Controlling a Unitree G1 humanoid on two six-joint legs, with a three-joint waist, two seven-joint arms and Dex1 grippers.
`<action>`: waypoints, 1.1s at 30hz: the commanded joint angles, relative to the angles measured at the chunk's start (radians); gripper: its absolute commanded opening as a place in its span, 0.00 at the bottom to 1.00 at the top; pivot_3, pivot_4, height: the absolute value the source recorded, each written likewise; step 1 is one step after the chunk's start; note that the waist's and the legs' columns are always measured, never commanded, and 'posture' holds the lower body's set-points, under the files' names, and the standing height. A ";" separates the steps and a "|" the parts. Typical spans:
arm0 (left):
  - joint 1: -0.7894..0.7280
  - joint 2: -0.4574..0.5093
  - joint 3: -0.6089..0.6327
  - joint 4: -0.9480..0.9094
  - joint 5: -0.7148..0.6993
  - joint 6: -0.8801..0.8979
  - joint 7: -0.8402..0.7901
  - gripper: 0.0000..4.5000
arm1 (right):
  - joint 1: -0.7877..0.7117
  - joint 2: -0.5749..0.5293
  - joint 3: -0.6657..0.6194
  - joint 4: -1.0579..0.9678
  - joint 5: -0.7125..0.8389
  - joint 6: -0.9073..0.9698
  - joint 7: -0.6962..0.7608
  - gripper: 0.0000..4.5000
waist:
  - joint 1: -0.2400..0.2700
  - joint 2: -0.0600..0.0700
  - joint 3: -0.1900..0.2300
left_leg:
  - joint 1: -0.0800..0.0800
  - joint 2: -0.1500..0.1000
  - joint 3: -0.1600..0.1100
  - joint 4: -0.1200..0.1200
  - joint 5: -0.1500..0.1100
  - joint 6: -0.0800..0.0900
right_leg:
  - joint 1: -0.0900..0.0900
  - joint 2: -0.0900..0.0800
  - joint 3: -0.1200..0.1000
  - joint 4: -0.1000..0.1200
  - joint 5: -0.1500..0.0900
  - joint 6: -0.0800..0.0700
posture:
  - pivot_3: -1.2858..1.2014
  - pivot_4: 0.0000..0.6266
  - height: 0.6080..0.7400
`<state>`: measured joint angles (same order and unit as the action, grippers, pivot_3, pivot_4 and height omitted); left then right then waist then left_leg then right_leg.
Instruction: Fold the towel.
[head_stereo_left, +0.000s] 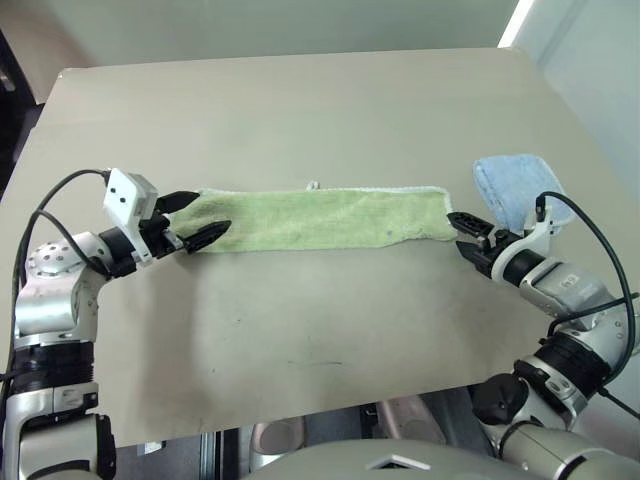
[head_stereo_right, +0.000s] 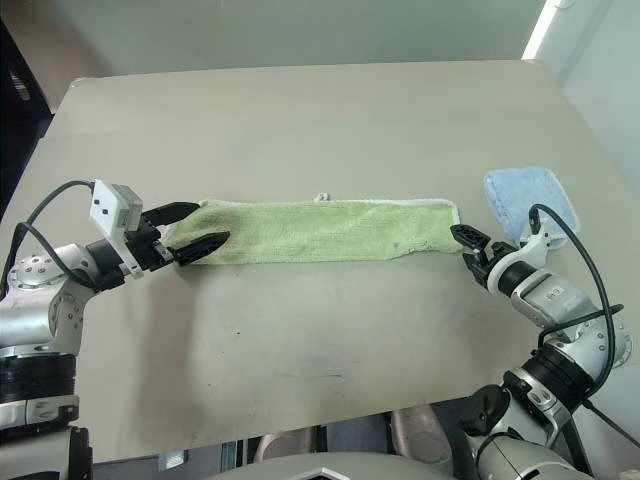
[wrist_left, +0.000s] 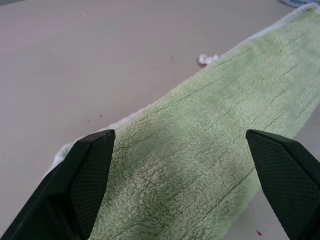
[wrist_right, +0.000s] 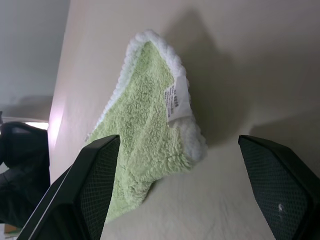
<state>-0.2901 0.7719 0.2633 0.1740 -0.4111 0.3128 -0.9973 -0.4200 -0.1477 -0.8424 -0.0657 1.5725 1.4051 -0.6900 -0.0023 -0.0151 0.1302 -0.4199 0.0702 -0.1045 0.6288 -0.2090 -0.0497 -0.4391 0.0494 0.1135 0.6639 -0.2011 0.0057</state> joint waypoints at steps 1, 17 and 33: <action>-0.009 0.007 0.020 -0.020 -0.018 -0.002 0.000 1.00 | 0.033 -0.050 0.088 -0.014 0.136 -0.100 -0.047 0.89 | 0.000 0.000 0.000 | 0.000 0.000 0.000 0.000 0.000 0.000 | 0.000 0.000 0.000 0.000 0.000 0.000 | 0.52 0.24 1.00; -0.018 0.011 0.024 -0.027 -0.020 0.003 -0.002 1.00 | 0.054 -0.091 0.455 0.025 0.287 -0.403 -0.016 0.89 | 0.001 0.000 0.000 | -0.002 0.008 -0.001 0.000 -0.002 -0.001 | 0.001 0.000 0.000 -0.001 -0.001 0.003 | 0.52 0.24 1.00; -0.018 0.009 0.024 -0.025 -0.018 -0.002 0.001 1.00 | 0.090 -0.157 0.501 0.048 0.243 -0.556 -0.047 0.89 | 0.002 0.000 0.000 | -0.001 0.010 0.000 0.002 -0.004 -0.001 | 0.001 0.000 0.000 -0.001 -0.002 0.000 | 0.52 0.24 1.00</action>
<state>-0.3017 0.7724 0.2652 0.1714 -0.4117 0.3145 -0.9974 -0.3390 -0.2899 -0.3310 -0.0134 1.8310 0.8770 -0.7182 0.0000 -0.0154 0.1300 -0.4211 0.0801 -0.1041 0.6308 -0.2128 -0.0509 -0.4377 0.0498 0.1134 0.6630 -0.2025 0.0061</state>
